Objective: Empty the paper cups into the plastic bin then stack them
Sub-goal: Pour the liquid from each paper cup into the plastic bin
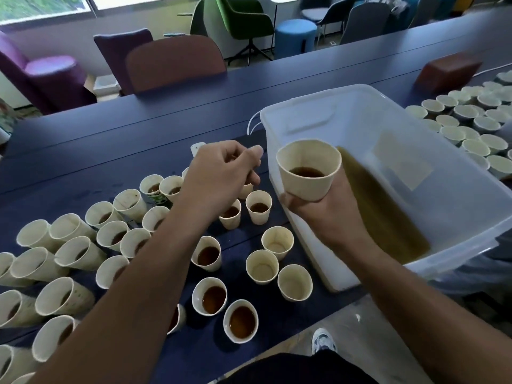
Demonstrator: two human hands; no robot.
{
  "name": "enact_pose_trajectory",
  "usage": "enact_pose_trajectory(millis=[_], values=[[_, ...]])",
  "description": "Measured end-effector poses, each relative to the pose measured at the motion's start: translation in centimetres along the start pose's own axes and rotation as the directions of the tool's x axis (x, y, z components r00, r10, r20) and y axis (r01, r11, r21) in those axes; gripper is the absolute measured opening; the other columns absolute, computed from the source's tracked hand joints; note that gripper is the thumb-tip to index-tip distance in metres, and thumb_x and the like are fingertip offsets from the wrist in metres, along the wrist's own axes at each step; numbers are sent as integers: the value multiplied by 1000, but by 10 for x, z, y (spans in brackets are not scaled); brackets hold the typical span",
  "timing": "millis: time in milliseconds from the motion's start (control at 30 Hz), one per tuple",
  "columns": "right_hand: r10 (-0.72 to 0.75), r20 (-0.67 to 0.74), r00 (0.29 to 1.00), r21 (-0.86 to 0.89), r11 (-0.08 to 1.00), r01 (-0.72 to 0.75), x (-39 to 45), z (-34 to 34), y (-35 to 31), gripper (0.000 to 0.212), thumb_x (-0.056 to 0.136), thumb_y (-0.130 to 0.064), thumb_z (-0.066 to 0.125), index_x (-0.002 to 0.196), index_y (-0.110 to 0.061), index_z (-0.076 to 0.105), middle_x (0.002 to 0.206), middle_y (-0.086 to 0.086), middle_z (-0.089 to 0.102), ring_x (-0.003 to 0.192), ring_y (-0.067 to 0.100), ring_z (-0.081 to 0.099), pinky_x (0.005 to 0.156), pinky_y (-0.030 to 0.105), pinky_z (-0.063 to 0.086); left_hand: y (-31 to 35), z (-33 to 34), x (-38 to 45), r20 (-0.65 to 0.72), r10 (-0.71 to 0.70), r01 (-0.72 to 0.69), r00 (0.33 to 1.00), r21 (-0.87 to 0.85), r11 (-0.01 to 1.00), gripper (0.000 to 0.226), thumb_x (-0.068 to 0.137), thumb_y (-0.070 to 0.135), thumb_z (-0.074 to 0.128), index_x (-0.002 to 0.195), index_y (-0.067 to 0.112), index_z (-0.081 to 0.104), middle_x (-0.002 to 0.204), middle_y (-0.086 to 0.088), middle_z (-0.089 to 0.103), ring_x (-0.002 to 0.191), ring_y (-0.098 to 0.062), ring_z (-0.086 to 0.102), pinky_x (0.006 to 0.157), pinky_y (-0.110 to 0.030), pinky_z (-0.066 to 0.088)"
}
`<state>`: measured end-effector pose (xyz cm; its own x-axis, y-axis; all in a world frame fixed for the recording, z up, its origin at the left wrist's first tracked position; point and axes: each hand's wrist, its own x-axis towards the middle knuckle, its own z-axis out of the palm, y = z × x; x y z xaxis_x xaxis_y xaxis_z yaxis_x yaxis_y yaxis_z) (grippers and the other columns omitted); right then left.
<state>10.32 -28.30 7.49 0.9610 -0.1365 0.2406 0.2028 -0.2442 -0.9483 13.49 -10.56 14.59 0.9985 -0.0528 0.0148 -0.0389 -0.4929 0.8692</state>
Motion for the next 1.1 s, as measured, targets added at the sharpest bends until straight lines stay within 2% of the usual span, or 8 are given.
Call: enact_pose_trajectory(millis=[67, 233, 400, 500, 567, 667, 833, 1100], values=[[13, 17, 1000, -92, 996, -11, 7, -19, -3, 61, 71, -20, 87, 121, -16, 52, 107, -3, 65, 95, 9, 63, 77, 25, 52, -6, 11, 3, -7, 30, -29, 1000, 20, 999, 22, 98, 36, 61, 89, 19, 72, 72, 4, 73, 46, 2, 51, 54, -19, 44], [28, 95, 995, -381, 925, 10, 25, -70, 3, 65, 74, -29, 85, 123, -28, 44, 109, -15, 55, 99, 2, 56, 72, 11, 42, -23, 46, 3, 112, 102, -119, 988, 156, 981, 9, 93, 35, 67, 100, 29, 69, 90, 19, 68, 72, 3, 58, 77, -31, 50], [102, 136, 985, -548, 836, -11, 35, -108, 27, 66, 78, -31, 84, 123, -36, 36, 115, -10, 51, 102, 13, 57, 79, 23, 44, -34, 77, 0, 251, 125, -195, 960, 280, 940, 39, 92, 40, 69, 128, 33, 57, 117, 16, 49, 90, -12, 58, 92, -40, 49], [166, 135, 977, -634, 772, -44, 35, -125, 42, 70, 76, -35, 83, 118, -48, 29, 117, -9, 53, 104, 19, 57, 82, 38, 50, -40, 90, 0, 302, 111, -210, 947, 320, 924, 62, 91, 46, 69, 145, 31, 44, 148, 11, 42, 101, -19, 63, 99, -45, 50], [201, 146, 969, -658, 751, -57, 33, -132, 48, 71, 76, -32, 84, 117, -48, 29, 116, -8, 53, 104, 21, 57, 79, 37, 48, -43, 97, 1, 332, 94, -214, 938, 345, 914, 74, 91, 52, 68, 153, 30, 34, 161, 13, 29, 115, -24, 61, 103, -49, 50], [253, 173, 952, -683, 727, -69, 31, -136, 55, 71, 76, -23, 85, 119, -42, 31, 117, -8, 51, 105, 20, 55, 81, 36, 46, -49, 100, 3, 350, 92, -226, 932, 365, 903, 81, 89, 60, 64, 156, 31, 30, 164, 17, 23, 122, -26, 58, 102, -51, 50], [309, 141, 941, -814, 577, -68, 29, -137, 61, 69, 73, -27, 85, 122, -35, 37, 115, -6, 54, 105, 27, 58, 92, 53, 48, -51, 99, 6, 349, 100, -248, 932, 413, 876, 81, 89, 63, 62, 157, 32, 30, 165, 17, 22, 143, -18, 41, 110, -52, 44], [331, 128, 935, -883, 468, -45, 37, -137, 61, 62, 81, -31, 80, 127, -31, 38, 113, -2, 57, 102, 28, 58, 95, 49, 37, -43, 96, 5, 345, 89, -257, 934, 482, 837, 80, 89, 66, 61, 156, 34, 30, 164, 21, 22, 141, -15, 43, 103, -45, 48]])
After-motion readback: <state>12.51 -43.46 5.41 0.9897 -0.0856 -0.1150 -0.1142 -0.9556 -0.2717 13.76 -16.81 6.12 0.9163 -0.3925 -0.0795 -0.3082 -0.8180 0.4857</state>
